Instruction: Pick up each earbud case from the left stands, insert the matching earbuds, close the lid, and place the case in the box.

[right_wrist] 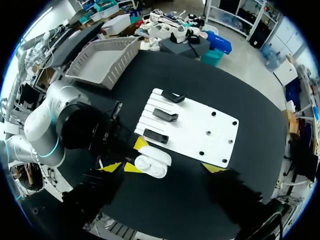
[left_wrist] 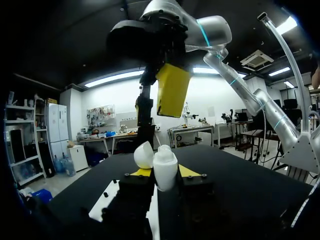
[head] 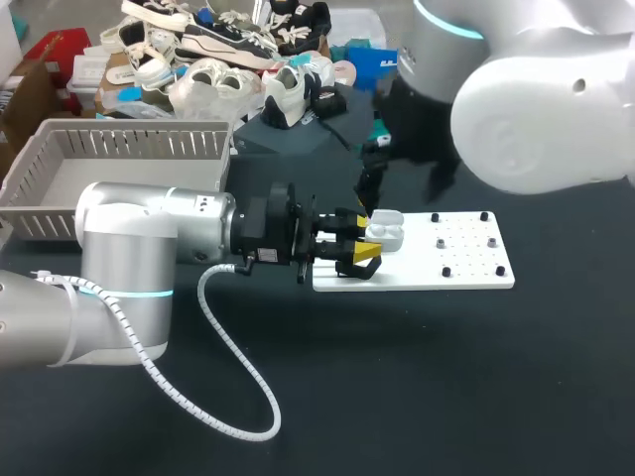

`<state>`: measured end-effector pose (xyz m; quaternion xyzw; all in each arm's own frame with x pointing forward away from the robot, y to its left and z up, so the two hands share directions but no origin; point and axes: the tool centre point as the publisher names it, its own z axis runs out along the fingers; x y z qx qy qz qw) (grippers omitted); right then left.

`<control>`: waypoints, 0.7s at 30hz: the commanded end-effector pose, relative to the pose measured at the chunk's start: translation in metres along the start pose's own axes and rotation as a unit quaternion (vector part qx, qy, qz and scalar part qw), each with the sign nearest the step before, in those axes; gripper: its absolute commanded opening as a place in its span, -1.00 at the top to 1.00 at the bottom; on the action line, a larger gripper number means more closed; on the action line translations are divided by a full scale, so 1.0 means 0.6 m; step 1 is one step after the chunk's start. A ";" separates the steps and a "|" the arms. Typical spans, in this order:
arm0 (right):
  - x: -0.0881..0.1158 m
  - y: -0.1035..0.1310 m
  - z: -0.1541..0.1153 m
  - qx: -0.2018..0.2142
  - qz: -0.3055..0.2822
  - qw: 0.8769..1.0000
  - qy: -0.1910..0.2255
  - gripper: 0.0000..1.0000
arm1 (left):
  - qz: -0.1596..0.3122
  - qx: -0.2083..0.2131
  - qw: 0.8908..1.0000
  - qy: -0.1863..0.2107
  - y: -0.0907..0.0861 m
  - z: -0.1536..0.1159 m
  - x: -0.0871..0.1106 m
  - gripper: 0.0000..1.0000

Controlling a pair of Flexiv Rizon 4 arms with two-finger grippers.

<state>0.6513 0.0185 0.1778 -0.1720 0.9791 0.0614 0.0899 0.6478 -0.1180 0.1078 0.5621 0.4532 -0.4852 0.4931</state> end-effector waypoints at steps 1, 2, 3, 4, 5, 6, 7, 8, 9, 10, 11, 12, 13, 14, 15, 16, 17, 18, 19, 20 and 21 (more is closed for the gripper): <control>0.000 -0.021 -0.001 -0.003 0.022 1.000 -0.016 -1.00 | 0.001 -0.002 1.000 0.000 -0.002 0.000 0.000 1.00; -0.003 -0.027 0.000 -0.003 0.028 0.999 -0.016 -1.00 | 0.001 -0.002 1.000 0.000 -0.002 0.000 0.000 1.00; -0.004 -0.031 0.000 -0.003 0.033 0.999 -0.017 -1.00 | 0.001 -0.002 1.000 0.000 -0.002 0.000 0.000 1.00; -0.007 -0.036 -0.001 -0.002 0.040 0.999 -0.019 -1.00 | 0.001 -0.002 1.000 0.000 -0.002 0.000 0.000 1.00; -0.009 -0.039 -0.001 -0.001 0.044 0.999 -0.019 -1.00 | 0.001 -0.002 1.000 0.000 -0.002 0.000 0.000 1.00; -0.012 -0.042 0.000 -0.002 0.048 0.999 -0.018 -1.00 | 0.001 -0.002 1.000 0.000 -0.002 0.000 0.000 1.00; -0.015 -0.047 0.001 -0.001 0.051 0.999 -0.019 -1.00 | 0.001 -0.002 1.000 0.000 -0.002 0.000 0.000 1.00; -0.016 -0.048 0.001 -0.001 0.053 0.998 -0.018 -1.00 | 0.001 -0.002 1.000 0.000 -0.002 0.000 0.000 1.00; -0.018 -0.051 0.001 -0.002 0.057 0.998 -0.018 -1.00 | 0.001 -0.002 1.000 0.000 -0.002 0.000 0.000 1.00; -0.021 -0.053 0.002 -0.003 0.061 0.998 -0.017 -1.00 | 0.001 -0.002 1.000 0.000 -0.002 0.000 0.000 1.00; -0.026 -0.058 0.005 -0.002 0.063 0.998 -0.016 -1.00 | 0.001 -0.002 1.000 0.000 -0.002 0.000 0.000 1.00; -0.028 -0.060 0.007 -0.002 0.063 0.998 -0.014 -1.00 | 0.001 -0.002 1.000 0.000 -0.002 0.000 0.000 1.00; -0.031 -0.062 0.009 -0.002 0.064 0.998 -0.013 -1.00 | 0.001 -0.002 1.000 0.000 -0.002 0.000 0.000 1.00; -0.034 -0.066 0.013 -0.002 0.066 0.998 -0.009 -1.00 | 0.001 -0.002 1.000 0.000 -0.002 0.000 0.000 1.00; -0.037 -0.068 0.016 -0.002 0.066 0.998 -0.009 -1.00 | 0.001 -0.002 1.000 0.000 -0.002 0.000 0.000 1.00; -0.040 -0.071 0.020 -0.004 0.069 0.998 -0.007 -1.00 | 0.001 -0.002 1.000 0.000 -0.002 0.000 0.000 1.00; -0.042 -0.073 0.024 -0.006 0.071 0.997 -0.004 -1.00 | 0.001 -0.002 1.000 0.000 -0.002 0.000 0.000 1.00; -0.045 -0.075 0.028 -0.006 0.072 0.997 -0.001 -1.00 | 0.001 -0.002 1.000 0.000 -0.002 0.000 0.000 1.00; -0.048 -0.078 0.032 -0.007 0.073 0.997 -0.001 -1.00 | 0.001 -0.002 1.000 0.000 -0.002 0.000 0.000 1.00; -0.050 -0.079 0.035 -0.008 0.074 0.997 0.000 -1.00 | 0.001 -0.002 1.000 0.000 -0.002 0.000 0.000 1.00; -0.053 -0.080 0.039 -0.009 0.075 0.997 0.002 -1.00 | 0.001 -0.002 1.000 0.000 -0.002 0.000 0.000 1.00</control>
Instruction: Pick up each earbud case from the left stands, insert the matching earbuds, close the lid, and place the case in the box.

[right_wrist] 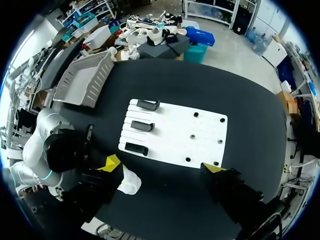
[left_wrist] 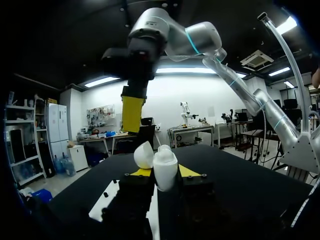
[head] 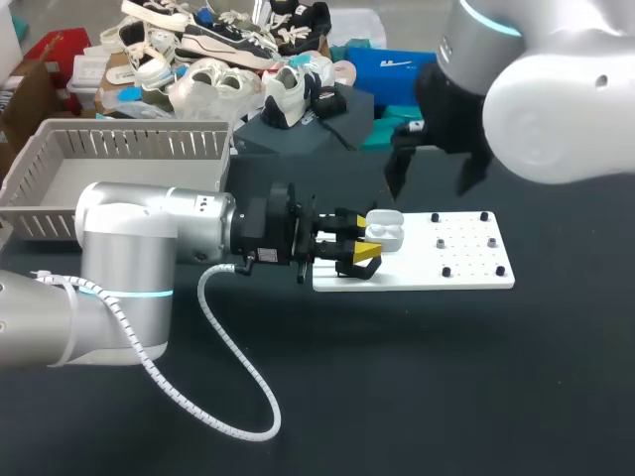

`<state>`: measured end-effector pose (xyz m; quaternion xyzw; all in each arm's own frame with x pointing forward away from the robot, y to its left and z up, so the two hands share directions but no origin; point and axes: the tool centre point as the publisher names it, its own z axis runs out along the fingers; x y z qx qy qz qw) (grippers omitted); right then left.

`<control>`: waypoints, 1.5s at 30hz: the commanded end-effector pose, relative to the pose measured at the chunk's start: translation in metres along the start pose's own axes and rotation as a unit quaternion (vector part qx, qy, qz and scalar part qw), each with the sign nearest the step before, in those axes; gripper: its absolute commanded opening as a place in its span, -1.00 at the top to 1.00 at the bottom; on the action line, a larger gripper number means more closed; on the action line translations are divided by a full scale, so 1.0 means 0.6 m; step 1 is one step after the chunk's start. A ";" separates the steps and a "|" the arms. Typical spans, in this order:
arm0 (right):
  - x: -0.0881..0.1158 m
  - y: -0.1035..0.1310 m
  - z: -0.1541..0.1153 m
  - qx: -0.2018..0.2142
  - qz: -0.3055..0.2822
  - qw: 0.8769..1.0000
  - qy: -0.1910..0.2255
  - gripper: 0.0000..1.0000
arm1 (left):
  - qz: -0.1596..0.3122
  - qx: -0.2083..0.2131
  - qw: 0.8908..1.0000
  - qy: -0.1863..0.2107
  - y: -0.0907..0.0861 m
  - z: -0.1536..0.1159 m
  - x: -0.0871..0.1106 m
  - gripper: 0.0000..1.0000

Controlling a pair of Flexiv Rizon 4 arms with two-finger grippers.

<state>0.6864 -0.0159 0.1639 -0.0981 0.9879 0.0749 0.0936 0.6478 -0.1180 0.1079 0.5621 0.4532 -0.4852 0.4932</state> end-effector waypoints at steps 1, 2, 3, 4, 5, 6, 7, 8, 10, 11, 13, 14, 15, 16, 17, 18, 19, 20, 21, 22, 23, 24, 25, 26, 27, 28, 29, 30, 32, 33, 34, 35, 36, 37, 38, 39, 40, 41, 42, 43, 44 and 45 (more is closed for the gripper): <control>-0.025 -0.002 0.020 -0.003 0.000 1.000 0.013 -1.00 | 0.001 -0.002 1.000 0.000 -0.002 0.000 0.000 1.00; -0.026 -0.002 0.023 -0.004 0.001 1.000 0.015 -1.00 | 0.001 -0.002 1.000 0.000 -0.002 0.000 0.000 1.00; -0.028 -0.003 0.027 -0.004 0.001 1.000 0.017 -1.00 | 0.001 -0.002 1.000 0.000 -0.002 0.000 0.000 1.00; -0.029 -0.004 0.031 -0.004 0.001 1.000 0.018 -1.00 | 0.001 -0.002 1.000 0.000 -0.002 0.000 0.000 1.00; -0.031 -0.005 0.034 -0.004 0.002 1.000 0.021 -1.00 | 0.001 -0.002 1.000 0.000 -0.002 0.000 0.000 1.00; -0.031 -0.005 0.036 -0.004 0.003 1.000 0.021 -1.00 | 0.001 -0.002 1.000 0.000 -0.002 0.000 0.000 1.00; -0.031 -0.005 0.039 -0.005 0.003 1.000 0.023 -1.00 | 0.001 -0.002 1.000 0.000 -0.002 0.000 0.000 1.00; -0.031 -0.005 0.043 -0.003 0.002 1.000 0.028 -1.00 | 0.001 -0.002 1.000 0.000 -0.002 0.000 0.000 1.00; -0.027 -0.004 0.049 -0.004 0.001 0.999 0.033 -1.00 | 0.001 -0.002 1.000 0.000 -0.002 0.000 0.000 1.00; -0.024 -0.004 0.050 -0.003 0.001 0.999 0.035 -1.00 | 0.001 -0.002 1.000 0.000 -0.002 0.000 0.000 1.00; -0.016 -0.003 0.053 -0.002 0.000 0.999 0.041 -1.00 | 0.001 -0.002 1.000 0.000 -0.002 0.000 0.000 1.00; -0.013 -0.002 0.054 -0.001 0.000 0.999 0.043 -1.00 | 0.001 -0.002 1.000 0.000 -0.002 0.000 0.000 1.00; -0.008 -0.002 0.055 -0.003 0.000 0.999 0.046 -1.00 | 0.001 -0.002 1.000 0.000 -0.002 0.000 0.000 1.00; -0.004 -0.001 0.056 -0.003 0.000 0.999 0.047 -1.00 | 0.001 -0.002 1.000 0.000 -0.002 0.000 0.000 1.00; -0.001 0.000 0.056 -0.004 0.000 0.999 0.048 -1.00 | 0.001 -0.002 1.000 0.000 -0.002 0.000 0.000 1.00; 0.002 0.001 0.056 -0.004 0.000 0.999 0.049 -1.00 | 0.001 -0.002 1.000 0.000 -0.002 0.000 0.000 1.00; 0.004 0.002 0.057 -0.005 0.000 0.999 0.049 -1.00 | 0.001 -0.002 1.000 0.000 -0.002 0.000 0.000 1.00; 0.008 0.004 0.055 -0.006 0.000 0.999 0.049 -1.00 | 0.001 -0.002 1.000 0.000 -0.002 0.000 0.000 1.00; 0.011 0.005 0.054 -0.006 0.000 0.999 0.049 -1.00 | 0.001 -0.002 1.000 0.000 -0.002 0.000 0.000 1.00; 0.014 0.006 0.053 -0.007 0.000 0.999 0.049 -1.00 | 0.001 -0.002 1.000 0.000 -0.002 0.000 0.000 1.00; 0.017 0.007 0.051 -0.008 0.000 0.999 0.049 -1.00 | 0.001 -0.002 1.000 0.000 -0.002 0.000 0.000 1.00; 0.019 0.008 0.050 -0.008 0.000 0.999 0.048 -1.00 | 0.001 -0.002 1.000 0.000 -0.002 0.000 0.000 1.00; 0.023 0.008 0.048 -0.008 0.001 0.999 0.048 -1.00 | 0.001 -0.002 1.000 0.000 -0.002 0.000 0.000 1.00; 0.026 0.009 0.047 -0.009 0.001 0.999 0.048 -1.00 | 0.001 -0.002 1.000 0.000 -0.002 0.000 0.000 1.00; 0.029 0.009 0.046 -0.009 0.001 0.999 0.048 -1.00 | 0.001 -0.002 1.000 0.000 -0.002 0.000 0.000 1.00; 0.031 0.008 0.046 -0.009 0.002 0.999 0.049 -1.00 | 0.001 -0.002 1.000 0.000 -0.002 0.000 0.000 1.00; 0.033 0.008 0.046 -0.009 0.002 0.999 0.049 -1.00 | 0.001 -0.002 1.000 0.000 -0.002 0.000 0.000 1.00; 0.035 0.008 0.046 -0.009 0.003 0.999 0.050 -1.00 | 0.001 -0.002 1.000 0.000 -0.002 0.000 0.000 1.00; 0.038 0.008 0.046 -0.008 0.004 0.999 0.050 -1.00 | 0.001 -0.002 1.000 0.000 -0.002 0.000 0.000 1.00; 0.039 0.008 0.045 -0.008 0.004 0.999 0.050 -1.00 | 0.001 -0.002 1.000 0.000 -0.002 0.000 0.000 1.00; 0.039 0.007 0.045 -0.007 0.005 0.999 0.049 -1.00 | 0.001 -0.002 1.000 0.000 -0.002 0.000 0.000 1.00; 0.040 0.006 0.044 -0.008 0.006 0.999 0.045 -1.00 | 0.001 -0.002 1.000 0.000 -0.002 0.000 0.000 1.00; 0.039 0.005 0.042 -0.006 0.008 0.999 0.040 -1.00 | 0.001 -0.002 1.000 0.000 -0.002 0.000 0.000 1.00; 0.040 0.002 0.037 -0.005 0.010 0.999 0.031 -1.00 | 0.001 -0.002 1.000 0.000 -0.002 0.000 0.000 1.00; 0.040 0.000 0.032 -0.007 0.012 1.000 0.025 -1.00 | 0.001 -0.002 1.000 0.000 -0.002 0.000 0.000 1.00; 0.041 -0.002 0.028 -0.006 0.014 1.000 0.019 -1.00 | 0.001 -0.002 1.000 0.000 -0.002 0.000 0.000 1.00; 0.044 -0.006 0.019 -0.006 0.015 1.000 0.007 -1.00 | 0.001 -0.002 1.000 0.000 -0.002 0.000 0.000 1.00; 0.047 -0.008 0.013 -0.006 0.013 1.000 0.000 -1.00 | 0.001 -0.002 1.000 0.000 -0.002 0.000 0.000 1.00; 0.052 -0.010 0.008 -0.006 0.009 1.000 -0.006 -1.00 | 0.001 -0.002 1.000 0.000 -0.002 0.000 0.000 1.00; 0.059 -0.013 0.003 -0.006 0.005 1.000 -0.012 -1.00 | 0.001 -0.002 1.000 0.000 -0.002 0.000 0.000 1.00; 0.064 -0.015 0.000 -0.005 0.001 1.000 -0.019 -1.00 | 0.001 -0.002 1.000 0.000 -0.002 0.000 0.000 1.00; 0.073 -0.016 -0.005 -0.006 -0.009 1.000 -0.026 -1.00 | 0.001 -0.002 1.000 0.000 -0.002 0.000 0.000 1.00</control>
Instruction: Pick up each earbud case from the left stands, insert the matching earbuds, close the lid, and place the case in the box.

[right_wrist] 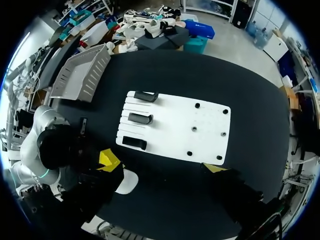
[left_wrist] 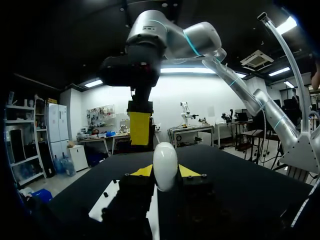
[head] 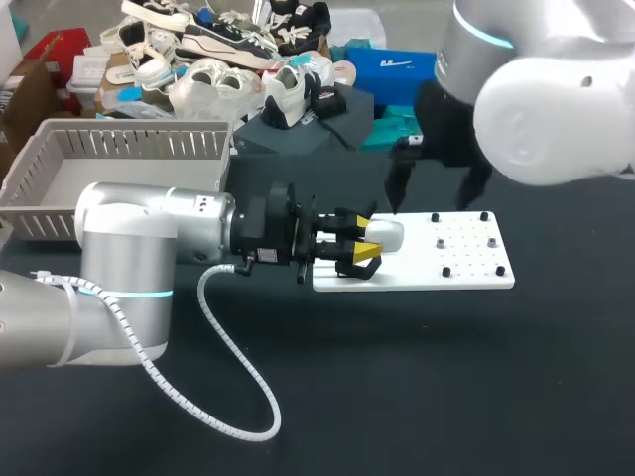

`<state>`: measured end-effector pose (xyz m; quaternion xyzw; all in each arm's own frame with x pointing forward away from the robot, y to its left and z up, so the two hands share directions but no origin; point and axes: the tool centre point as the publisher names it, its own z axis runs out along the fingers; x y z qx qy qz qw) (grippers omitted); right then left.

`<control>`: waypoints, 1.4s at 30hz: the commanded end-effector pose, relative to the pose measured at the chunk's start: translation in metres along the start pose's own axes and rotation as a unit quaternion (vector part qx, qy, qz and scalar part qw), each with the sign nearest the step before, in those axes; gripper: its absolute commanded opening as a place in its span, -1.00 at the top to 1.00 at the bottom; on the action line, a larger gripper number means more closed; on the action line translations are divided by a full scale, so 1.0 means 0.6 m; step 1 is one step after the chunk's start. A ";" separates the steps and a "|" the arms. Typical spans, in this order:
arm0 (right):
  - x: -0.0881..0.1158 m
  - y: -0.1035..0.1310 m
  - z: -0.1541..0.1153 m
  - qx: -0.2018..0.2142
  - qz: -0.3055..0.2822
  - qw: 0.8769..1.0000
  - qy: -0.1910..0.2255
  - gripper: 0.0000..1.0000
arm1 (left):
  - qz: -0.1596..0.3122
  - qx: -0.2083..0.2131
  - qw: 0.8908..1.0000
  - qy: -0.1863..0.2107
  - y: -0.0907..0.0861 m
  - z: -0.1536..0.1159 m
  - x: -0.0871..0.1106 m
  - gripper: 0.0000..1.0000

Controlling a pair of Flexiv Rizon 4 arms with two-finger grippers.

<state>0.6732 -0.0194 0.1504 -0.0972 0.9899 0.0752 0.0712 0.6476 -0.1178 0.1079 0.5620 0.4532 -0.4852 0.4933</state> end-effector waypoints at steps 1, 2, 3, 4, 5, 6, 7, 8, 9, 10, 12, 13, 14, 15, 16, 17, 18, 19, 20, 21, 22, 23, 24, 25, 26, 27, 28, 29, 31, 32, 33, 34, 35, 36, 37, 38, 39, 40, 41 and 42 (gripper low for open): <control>0.053 -0.013 -0.023 -0.005 -0.018 0.998 -0.055 -1.00 | -0.001 -0.004 1.000 0.000 -0.001 -0.005 -0.005 1.00; 0.058 -0.014 -0.026 -0.002 -0.021 0.998 -0.061 -1.00 | -0.002 -0.005 1.000 0.000 0.001 -0.010 -0.010 1.00; 0.066 -0.015 -0.029 0.000 -0.026 0.997 -0.069 -1.00 | -0.002 -0.006 1.000 0.000 0.002 -0.017 -0.018 1.00; 0.071 -0.017 -0.030 0.003 -0.028 0.997 -0.076 -1.00 | -0.003 -0.008 1.000 0.001 0.003 -0.023 -0.024 1.00; 0.079 -0.018 -0.033 0.009 -0.031 0.996 -0.088 -1.00 | -0.004 -0.011 1.000 0.003 0.004 -0.031 -0.032 1.00; 0.083 -0.020 -0.035 0.012 -0.029 0.995 -0.097 -1.00 | -0.005 -0.014 1.000 0.002 0.005 -0.037 -0.038 1.00; 0.089 -0.023 -0.037 0.014 -0.025 0.993 -0.113 -1.00 | -0.009 -0.021 1.000 0.000 0.006 -0.044 -0.046 1.00; 0.092 -0.027 -0.038 0.016 -0.022 0.992 -0.124 -1.00 | -0.010 -0.023 1.000 0.000 0.007 -0.049 -0.050 1.00; 0.095 -0.030 -0.040 0.017 -0.018 0.991 -0.135 -1.00 | -0.010 -0.026 1.000 -0.001 0.008 -0.054 -0.056 1.00; 0.099 -0.036 -0.041 0.017 -0.009 0.987 -0.157 -1.00 | -0.014 -0.033 0.999 -0.003 0.007 -0.060 -0.064 1.00; 0.104 -0.045 -0.043 0.005 0.003 0.982 -0.187 -1.00 | -0.021 -0.042 0.999 -0.006 0.009 -0.070 -0.072 1.00; 0.106 -0.049 -0.043 0.003 0.009 0.980 -0.198 -1.00 | -0.023 -0.046 0.999 -0.006 0.010 -0.074 -0.074 1.00; 0.107 -0.055 -0.044 -0.002 0.018 0.976 -0.215 -1.00 | -0.026 -0.050 0.998 -0.005 0.010 -0.078 -0.077 1.00; 0.107 -0.055 -0.044 -0.002 0.018 0.976 -0.215 -1.00 | -0.029 -0.056 0.998 -0.004 0.012 -0.083 -0.080 1.00; 0.107 -0.055 -0.044 -0.002 0.018 0.976 -0.215 -1.00 | -0.032 -0.060 0.998 -0.003 0.013 -0.087 -0.082 1.00; 0.107 -0.055 -0.044 -0.002 0.018 0.976 -0.215 -1.00 | -0.035 -0.065 0.997 0.000 0.014 -0.093 -0.082 1.00; 0.107 -0.055 -0.044 -0.002 0.018 0.976 -0.215 -1.00 | -0.039 -0.070 0.997 0.000 0.015 -0.097 -0.084 1.00; 0.107 -0.055 -0.044 -0.002 0.018 0.976 -0.215 -1.00 | -0.044 -0.077 0.996 -0.001 0.017 -0.103 -0.086 1.00; 0.107 -0.055 -0.044 -0.002 0.018 0.976 -0.215 -1.00 | -0.047 -0.082 0.996 0.001 0.018 -0.107 -0.087 1.00; 0.107 -0.055 -0.044 -0.002 0.018 0.976 -0.215 -1.00 | -0.050 -0.088 0.995 0.002 0.021 -0.112 -0.087 1.00; 0.107 -0.055 -0.044 -0.002 0.018 0.976 -0.215 -1.00 | -0.057 -0.097 0.994 0.003 0.025 -0.119 -0.088 1.00; 0.107 -0.055 -0.044 -0.002 0.018 0.976 -0.215 -1.00 | -0.062 -0.104 0.993 0.003 0.028 -0.123 -0.088 1.00; 0.107 -0.055 -0.044 -0.002 0.018 0.976 -0.215 -1.00 | -0.070 -0.114 0.991 0.004 0.032 -0.130 -0.086 1.00; 0.107 -0.055 -0.044 -0.002 0.018 0.976 -0.215 -1.00 | -0.076 -0.122 0.990 0.003 0.036 -0.134 -0.085 1.00; 0.107 -0.055 -0.044 -0.002 0.018 0.976 -0.215 -1.00 | -0.080 -0.130 0.988 0.004 0.039 -0.139 -0.083 1.00; 0.107 -0.055 -0.044 -0.002 0.018 0.976 -0.215 -1.00 | -0.088 -0.143 0.986 0.007 0.043 -0.146 -0.079 1.00; 0.107 -0.055 -0.044 -0.002 0.018 0.976 -0.215 -1.00 | -0.093 -0.151 0.984 0.008 0.046 -0.150 -0.077 1.00; 0.107 -0.055 -0.044 -0.002 0.018 0.976 -0.215 -1.00 | -0.094 -0.157 0.983 0.010 0.051 -0.155 -0.076 1.00; 0.107 -0.055 -0.044 -0.002 0.018 0.976 -0.215 -1.00 | -0.096 -0.178 0.979 0.019 0.059 -0.164 -0.073 1.00; 0.107 -0.055 -0.044 -0.002 0.018 0.976 -0.215 -1.00 | -0.093 -0.188 0.977 0.022 0.066 -0.170 -0.073 1.00; 0.107 -0.055 -0.044 -0.002 0.018 0.976 -0.215 -1.00 | -0.090 -0.196 0.976 0.026 0.072 -0.174 -0.073 1.00; 0.107 -0.055 -0.044 -0.002 0.018 0.976 -0.215 -1.00 | -0.092 -0.213 0.972 0.024 0.081 -0.180 -0.072 1.00; 0.107 -0.055 -0.044 -0.002 0.018 0.976 -0.215 -1.00 | -0.095 -0.220 0.971 0.020 0.086 -0.184 -0.072 1.00; 0.107 -0.055 -0.044 -0.002 0.018 0.976 -0.215 -1.00 | -0.093 -0.226 0.969 0.022 0.090 -0.186 -0.071 1.00; 0.107 -0.055 -0.044 -0.002 0.018 0.976 -0.215 -1.00 | -0.089 -0.240 0.966 0.028 0.099 -0.192 -0.069 1.00; 0.107 -0.055 -0.044 -0.002 0.018 0.976 -0.215 -1.00 | -0.089 -0.250 0.964 0.028 0.104 -0.196 -0.069 1.00; 0.107 -0.055 -0.044 -0.002 0.018 0.976 -0.215 -1.00 | -0.087 -0.258 0.962 0.028 0.110 -0.200 -0.069 1.00; 0.107 -0.055 -0.044 -0.002 0.018 0.976 -0.215 -1.00 | -0.081 -0.270 0.959 0.031 0.120 -0.207 -0.070 1.00; 0.107 -0.055 -0.044 -0.002 0.018 0.976 -0.215 -1.00 | -0.079 -0.284 0.955 0.026 0.129 -0.216 -0.072 1.00; 0.107 -0.055 -0.044 -0.002 0.018 0.976 -0.215 -1.00 | -0.076 -0.290 0.954 0.025 0.135 -0.222 -0.073 1.00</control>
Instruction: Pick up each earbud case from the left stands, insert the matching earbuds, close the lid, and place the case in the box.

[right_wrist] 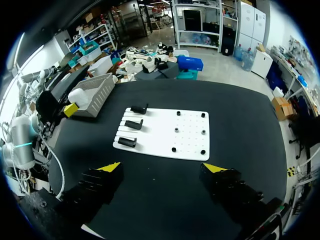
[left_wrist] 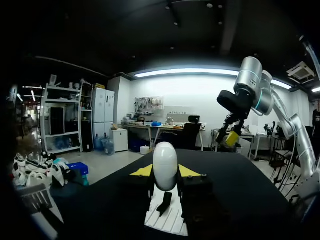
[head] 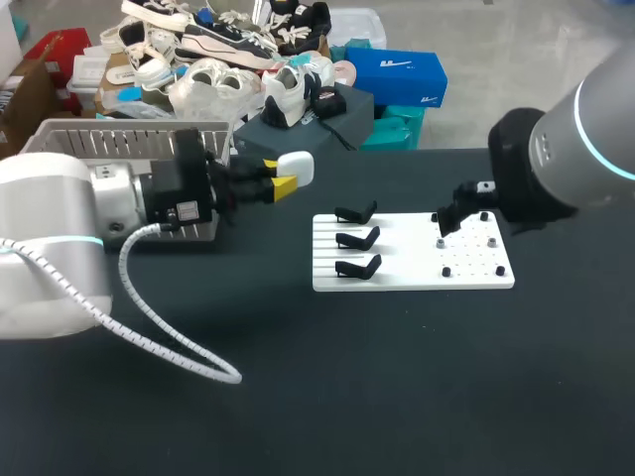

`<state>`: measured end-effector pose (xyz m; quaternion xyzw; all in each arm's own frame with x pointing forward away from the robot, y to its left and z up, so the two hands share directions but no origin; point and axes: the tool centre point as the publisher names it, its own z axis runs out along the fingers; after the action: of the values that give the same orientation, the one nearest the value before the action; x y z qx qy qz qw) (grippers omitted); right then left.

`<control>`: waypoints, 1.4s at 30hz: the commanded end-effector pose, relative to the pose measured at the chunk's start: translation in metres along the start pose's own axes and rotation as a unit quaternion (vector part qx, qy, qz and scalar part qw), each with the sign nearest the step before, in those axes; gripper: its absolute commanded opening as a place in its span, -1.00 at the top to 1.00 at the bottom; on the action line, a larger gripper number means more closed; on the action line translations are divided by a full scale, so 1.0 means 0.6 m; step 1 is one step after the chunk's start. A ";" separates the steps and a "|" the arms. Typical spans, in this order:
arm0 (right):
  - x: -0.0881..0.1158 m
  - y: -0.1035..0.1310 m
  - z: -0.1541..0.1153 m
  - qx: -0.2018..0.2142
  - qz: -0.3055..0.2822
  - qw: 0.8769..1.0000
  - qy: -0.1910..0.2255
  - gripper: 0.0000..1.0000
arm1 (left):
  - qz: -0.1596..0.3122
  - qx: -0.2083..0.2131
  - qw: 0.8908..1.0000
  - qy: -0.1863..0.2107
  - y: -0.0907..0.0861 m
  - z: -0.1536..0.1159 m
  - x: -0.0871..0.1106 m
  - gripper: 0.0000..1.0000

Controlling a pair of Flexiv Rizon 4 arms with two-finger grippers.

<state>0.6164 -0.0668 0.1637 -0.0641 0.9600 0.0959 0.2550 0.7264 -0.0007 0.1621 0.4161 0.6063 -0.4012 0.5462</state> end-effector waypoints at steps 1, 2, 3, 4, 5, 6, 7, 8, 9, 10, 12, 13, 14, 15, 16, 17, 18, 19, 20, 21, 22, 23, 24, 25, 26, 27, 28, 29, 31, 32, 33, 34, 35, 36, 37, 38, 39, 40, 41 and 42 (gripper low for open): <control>0.005 -0.001 0.001 0.000 0.001 1.000 -0.027 -1.00 | 0.010 -0.086 0.996 -0.008 0.024 -0.009 -0.008 1.00; 0.005 -0.001 0.001 0.000 0.001 1.000 -0.027 -1.00 | 0.008 -0.101 0.995 -0.012 0.036 -0.017 -0.009 1.00; 0.005 -0.001 0.001 0.000 0.001 1.000 -0.027 -1.00 | 0.007 -0.106 0.994 -0.015 0.043 -0.023 -0.009 1.00; 0.005 -0.001 0.001 0.000 0.001 1.000 -0.027 -1.00 | 0.012 -0.111 0.994 -0.013 0.049 -0.029 -0.010 1.00; 0.005 -0.001 0.001 0.000 0.001 1.000 -0.027 -1.00 | 0.013 -0.125 0.992 -0.012 0.060 -0.040 -0.009 1.00; 0.005 -0.001 0.001 0.000 0.001 1.000 -0.027 -1.00 | 0.010 -0.132 0.991 -0.016 0.066 -0.048 -0.010 1.00; 0.005 -0.001 0.001 0.000 0.001 1.000 -0.027 -1.00 | 0.014 -0.143 0.990 -0.013 0.077 -0.060 -0.010 1.00; 0.005 -0.001 0.001 0.000 0.001 1.000 -0.027 -1.00 | 0.015 -0.154 0.988 -0.012 0.085 -0.069 -0.009 1.00; 0.005 -0.001 0.001 0.000 0.001 1.000 -0.027 -1.00 | 0.014 -0.167 0.986 -0.013 0.096 -0.083 -0.009 1.00; 0.005 -0.001 0.001 0.000 0.001 1.000 -0.027 -1.00 | 0.015 -0.171 0.985 -0.012 0.100 -0.087 -0.009 1.00; 0.005 -0.001 0.001 0.000 0.001 1.000 -0.027 -1.00 | 0.015 -0.194 0.981 -0.013 0.120 -0.110 -0.008 1.00; 0.005 -0.001 0.001 0.000 0.001 1.000 -0.027 -1.00 | 0.016 -0.200 0.980 -0.012 0.125 -0.115 -0.008 1.00; 0.005 -0.001 0.001 0.000 0.001 1.000 -0.027 -1.00 | 0.015 -0.210 0.978 -0.014 0.135 -0.124 -0.008 1.00; 0.005 -0.001 0.001 0.000 0.001 1.000 -0.027 -1.00 | 0.014 -0.213 0.977 -0.015 0.143 -0.128 -0.009 1.00; 0.005 -0.001 0.001 0.000 0.001 1.000 -0.027 -1.00 | 0.014 -0.217 0.976 -0.015 0.150 -0.132 -0.009 1.00; 0.005 -0.001 0.001 0.000 0.001 1.000 -0.027 -1.00 | 0.014 -0.224 0.974 -0.011 0.161 -0.137 -0.007 1.00; 0.005 -0.001 0.001 0.000 0.001 1.000 -0.027 -1.00 | 0.012 -0.229 0.973 -0.011 0.168 -0.141 -0.006 1.00; 0.005 -0.001 0.001 0.000 0.001 1.000 -0.027 -1.00 | 0.012 -0.232 0.973 -0.009 0.175 -0.144 -0.005 1.00; 0.005 -0.001 0.001 0.000 0.001 1.000 -0.027 -1.00 | 0.010 -0.241 0.971 -0.006 0.186 -0.151 -0.003 1.00; 0.005 -0.001 0.001 0.000 0.001 1.000 -0.027 -1.00 | 0.010 -0.244 0.970 -0.005 0.193 -0.154 -0.002 1.00; 0.005 -0.001 0.001 0.000 0.001 1.000 -0.027 -1.00 | 0.012 -0.249 0.968 0.004 0.204 -0.159 0.001 1.00; 0.005 -0.001 0.001 0.000 0.001 1.000 -0.027 -1.00 | 0.010 -0.255 0.967 0.010 0.212 -0.163 0.003 1.00; 0.005 -0.001 0.001 0.000 0.001 1.000 -0.027 -1.00 | 0.001 -0.261 0.965 0.010 0.225 -0.170 0.008 1.00; 0.005 -0.001 0.001 0.000 0.001 1.000 -0.027 -1.00 | -0.001 -0.264 0.964 0.015 0.234 -0.174 0.011 1.00; 0.005 -0.001 0.001 0.000 0.001 1.000 -0.027 -1.00 | -0.004 -0.275 0.961 0.023 0.250 -0.182 0.018 1.00; 0.005 -0.001 0.001 0.000 0.001 1.000 -0.027 -1.00 | -0.009 -0.280 0.960 0.026 0.256 -0.184 0.021 1.00; 0.005 -0.001 0.001 0.000 0.001 1.000 -0.027 -1.00 | -0.010 -0.283 0.958 0.031 0.263 -0.186 0.024 1.00; 0.005 -0.001 0.001 0.000 0.001 1.000 -0.027 -1.00 | -0.014 -0.287 0.957 0.041 0.276 -0.188 0.032 1.00; 0.005 -0.001 0.001 0.000 0.001 1.000 -0.027 -1.00 | -0.020 -0.288 0.956 0.053 0.291 -0.187 0.041 1.00; 0.005 -0.001 0.001 0.000 0.001 1.000 -0.027 -1.00 | -0.019 -0.286 0.956 0.060 0.299 -0.185 0.047 1.00; 0.005 -0.001 0.001 0.000 0.001 1.000 -0.027 -1.00 | -0.020 -0.285 0.956 0.063 0.302 -0.183 0.049 1.00; 0.005 -0.001 0.001 0.000 0.001 1.000 -0.027 -1.00 | -0.023 -0.285 0.956 0.063 0.306 -0.181 0.052 1.00; 0.005 -0.001 0.001 0.000 0.001 1.000 -0.027 -1.00 | -0.024 -0.285 0.956 0.066 0.309 -0.180 0.055 0.92; 0.005 -0.001 0.001 0.000 0.001 1.000 -0.027 -1.00 | -0.027 -0.285 0.955 0.070 0.312 -0.180 0.061 0.47; 0.005 -0.001 0.001 0.000 0.001 1.000 -0.027 -1.00 | -0.030 -0.286 0.955 0.071 0.314 -0.179 0.065 0.28; 0.005 -0.001 0.001 0.000 0.001 1.000 -0.027 -1.00 | -0.031 -0.284 0.955 0.074 0.315 -0.179 0.069 0.11; 0.005 -0.001 0.001 0.000 0.001 1.000 -0.027 -1.00 | -0.032 -0.283 0.956 0.077 0.317 -0.178 0.074 0.09; 0.005 -0.001 0.001 0.000 0.001 1.000 -0.027 -1.00 | -0.033 -0.283 0.955 0.078 0.318 -0.179 0.077 0.09; 0.005 -0.001 0.001 0.000 0.001 1.000 -0.027 -1.00 | -0.034 -0.283 0.955 0.079 0.318 -0.179 0.081 0.04; 0.005 -0.001 0.001 0.000 0.001 1.000 -0.027 -1.00 | -0.036 -0.282 0.955 0.080 0.319 -0.180 0.083 -0.39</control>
<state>0.6155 -0.0674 0.1626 -0.0621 0.9537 0.0981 0.2773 0.8632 0.1717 0.1189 0.2672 0.7455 -0.2160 0.5711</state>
